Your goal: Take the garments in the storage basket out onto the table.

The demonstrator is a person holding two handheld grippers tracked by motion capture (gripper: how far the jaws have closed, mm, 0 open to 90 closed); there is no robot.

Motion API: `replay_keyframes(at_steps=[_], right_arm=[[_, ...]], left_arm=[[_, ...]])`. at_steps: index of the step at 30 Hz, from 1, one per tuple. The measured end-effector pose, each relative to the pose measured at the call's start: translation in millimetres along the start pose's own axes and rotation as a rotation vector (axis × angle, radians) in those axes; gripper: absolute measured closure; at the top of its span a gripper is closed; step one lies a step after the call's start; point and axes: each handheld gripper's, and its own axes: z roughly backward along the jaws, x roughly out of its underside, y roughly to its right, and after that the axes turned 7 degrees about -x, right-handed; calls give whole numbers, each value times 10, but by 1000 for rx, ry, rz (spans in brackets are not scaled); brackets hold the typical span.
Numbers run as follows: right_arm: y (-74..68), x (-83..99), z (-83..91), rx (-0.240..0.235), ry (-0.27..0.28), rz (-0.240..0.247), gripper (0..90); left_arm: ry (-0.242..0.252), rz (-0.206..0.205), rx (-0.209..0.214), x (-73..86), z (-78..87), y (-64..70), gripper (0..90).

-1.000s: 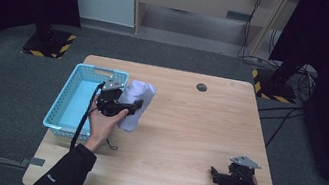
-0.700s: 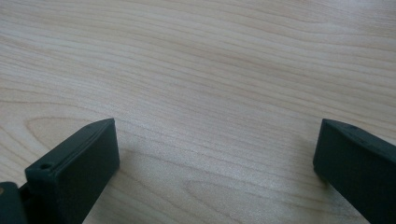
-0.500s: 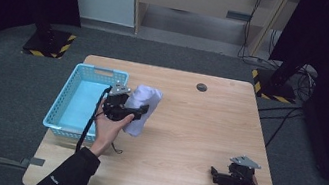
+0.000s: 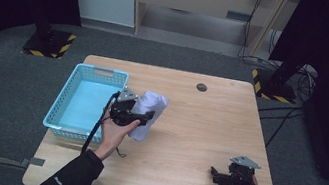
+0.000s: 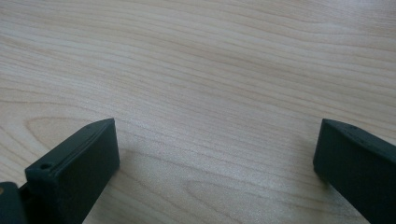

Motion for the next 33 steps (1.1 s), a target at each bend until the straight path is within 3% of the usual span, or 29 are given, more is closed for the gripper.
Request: replay_keyframes(at_steps=[33], right_arm=[[0, 0, 0, 0, 0, 0, 5]], left_arm=[[-72, -83, 61, 309, -370, 287, 315]])
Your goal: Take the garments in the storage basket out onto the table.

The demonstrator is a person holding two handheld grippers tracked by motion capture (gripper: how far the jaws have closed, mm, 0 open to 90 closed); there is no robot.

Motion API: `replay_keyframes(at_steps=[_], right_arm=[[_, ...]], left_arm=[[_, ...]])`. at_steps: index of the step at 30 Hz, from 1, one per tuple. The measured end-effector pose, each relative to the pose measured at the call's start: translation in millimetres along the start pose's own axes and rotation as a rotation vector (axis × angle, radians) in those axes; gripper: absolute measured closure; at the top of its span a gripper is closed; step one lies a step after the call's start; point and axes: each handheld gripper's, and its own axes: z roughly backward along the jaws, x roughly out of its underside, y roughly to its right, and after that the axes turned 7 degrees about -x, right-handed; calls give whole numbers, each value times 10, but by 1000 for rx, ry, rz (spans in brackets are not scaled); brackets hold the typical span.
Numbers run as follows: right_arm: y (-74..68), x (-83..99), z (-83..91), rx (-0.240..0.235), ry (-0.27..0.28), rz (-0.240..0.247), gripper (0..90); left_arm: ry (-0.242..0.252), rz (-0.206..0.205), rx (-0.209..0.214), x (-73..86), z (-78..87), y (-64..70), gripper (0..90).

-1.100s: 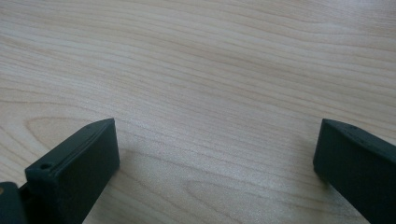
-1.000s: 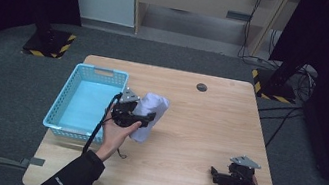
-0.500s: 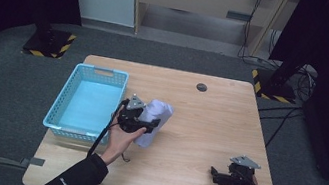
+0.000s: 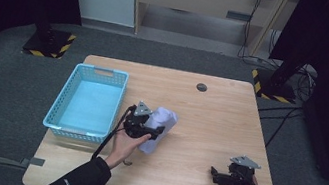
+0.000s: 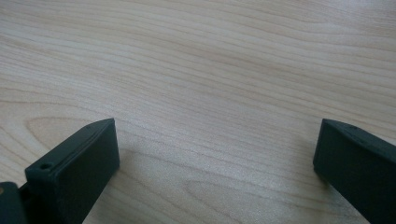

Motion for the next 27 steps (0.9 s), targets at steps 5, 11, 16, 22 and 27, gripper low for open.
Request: replay_keyframes(at_steps=[5, 11, 16, 22, 27], right_arm=[[0, 0, 0, 0, 0, 0, 5], [0, 0, 0, 0, 0, 0, 6], [0, 0, 0, 0, 0, 0, 5], [0, 0, 0, 0, 0, 0, 5], [0, 0, 0, 0, 0, 0, 5]], left_arm=[[-3, 0, 11, 20, -30, 26, 315], [-16, -10, 24, 55, -75, 54, 315], [-18, -13, 33, 65, -91, 69, 314], [-30, -19, 46, 85, -120, 91, 312], [-49, -31, 52, 109, -156, 116, 309]])
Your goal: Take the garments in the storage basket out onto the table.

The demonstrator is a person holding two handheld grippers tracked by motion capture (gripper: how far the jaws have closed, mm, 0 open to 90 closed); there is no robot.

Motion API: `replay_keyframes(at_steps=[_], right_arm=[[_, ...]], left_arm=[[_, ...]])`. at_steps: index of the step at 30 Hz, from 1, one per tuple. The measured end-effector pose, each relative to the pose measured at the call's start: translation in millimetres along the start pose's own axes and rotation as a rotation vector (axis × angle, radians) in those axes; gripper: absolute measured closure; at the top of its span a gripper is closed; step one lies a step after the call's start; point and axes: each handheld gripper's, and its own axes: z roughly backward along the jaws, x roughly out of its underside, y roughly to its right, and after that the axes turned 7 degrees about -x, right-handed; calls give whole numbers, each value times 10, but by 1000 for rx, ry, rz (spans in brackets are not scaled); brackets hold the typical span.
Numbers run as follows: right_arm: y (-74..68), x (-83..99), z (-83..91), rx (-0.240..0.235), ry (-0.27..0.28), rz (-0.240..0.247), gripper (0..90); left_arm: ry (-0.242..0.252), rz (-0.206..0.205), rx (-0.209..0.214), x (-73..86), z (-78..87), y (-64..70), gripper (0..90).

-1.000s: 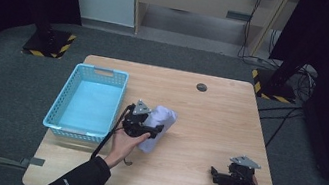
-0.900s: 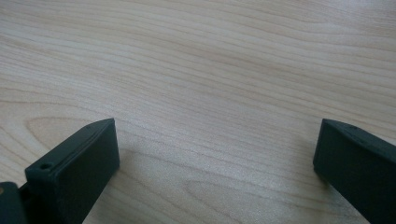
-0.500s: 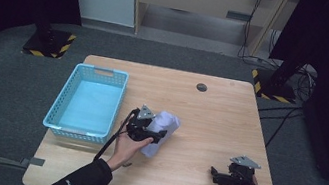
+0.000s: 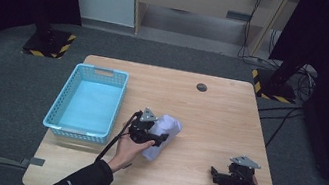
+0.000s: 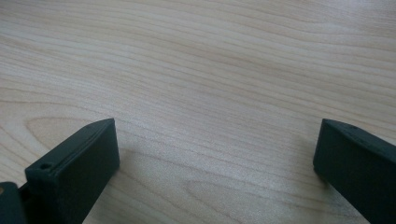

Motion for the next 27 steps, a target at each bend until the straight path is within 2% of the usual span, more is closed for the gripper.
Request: replay_keyframes(at_steps=[9, 19, 27], right_arm=[[0, 0, 0, 0, 0, 0, 5], [0, 0, 0, 0, 0, 0, 5], [0, 1, 0, -1, 0, 0, 5]], left_arm=[[-48, -10, 6, 54, -84, 15, 304], [-42, -32, 4, 85, -127, 43, 279], [-44, -38, -1, 110, -162, 70, 174]])
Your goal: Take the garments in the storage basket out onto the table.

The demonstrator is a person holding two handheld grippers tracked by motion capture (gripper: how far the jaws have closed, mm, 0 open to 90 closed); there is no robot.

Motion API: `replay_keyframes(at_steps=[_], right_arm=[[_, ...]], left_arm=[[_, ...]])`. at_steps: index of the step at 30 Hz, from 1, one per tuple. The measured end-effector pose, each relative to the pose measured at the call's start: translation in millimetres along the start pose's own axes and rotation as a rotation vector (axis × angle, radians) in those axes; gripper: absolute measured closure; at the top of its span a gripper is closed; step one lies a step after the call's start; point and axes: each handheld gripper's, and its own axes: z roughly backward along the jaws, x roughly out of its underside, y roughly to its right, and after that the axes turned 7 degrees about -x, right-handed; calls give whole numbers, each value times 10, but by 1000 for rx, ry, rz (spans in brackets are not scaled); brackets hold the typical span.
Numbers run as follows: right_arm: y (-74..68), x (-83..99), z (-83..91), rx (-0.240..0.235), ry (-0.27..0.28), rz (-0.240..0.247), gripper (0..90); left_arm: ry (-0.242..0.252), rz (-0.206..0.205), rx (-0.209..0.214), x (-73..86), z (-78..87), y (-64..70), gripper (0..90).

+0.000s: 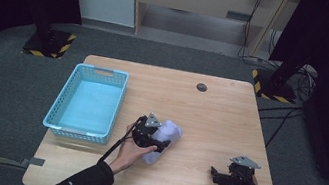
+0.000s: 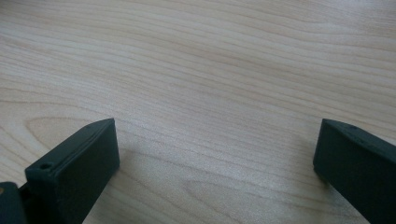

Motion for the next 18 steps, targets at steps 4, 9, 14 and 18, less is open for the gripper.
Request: replay_keyframes(at_steps=[4, 9, 14, 18], right_arm=[[0, 0, 0, 0, 0, 0, 5], [0, 0, 0, 0, 0, 0, 5], [0, 0, 0, 0, 0, 0, 6], [0, 0, 0, 0, 0, 0, 5]], left_arm=[[-13, -13, -7, 11, -18, 8, 139], [-14, 4, -1, 16, -26, 13, 101], [-21, 48, 5, 11, -15, -24, 88], [-36, 72, -20, 5, -4, -46, 76]])
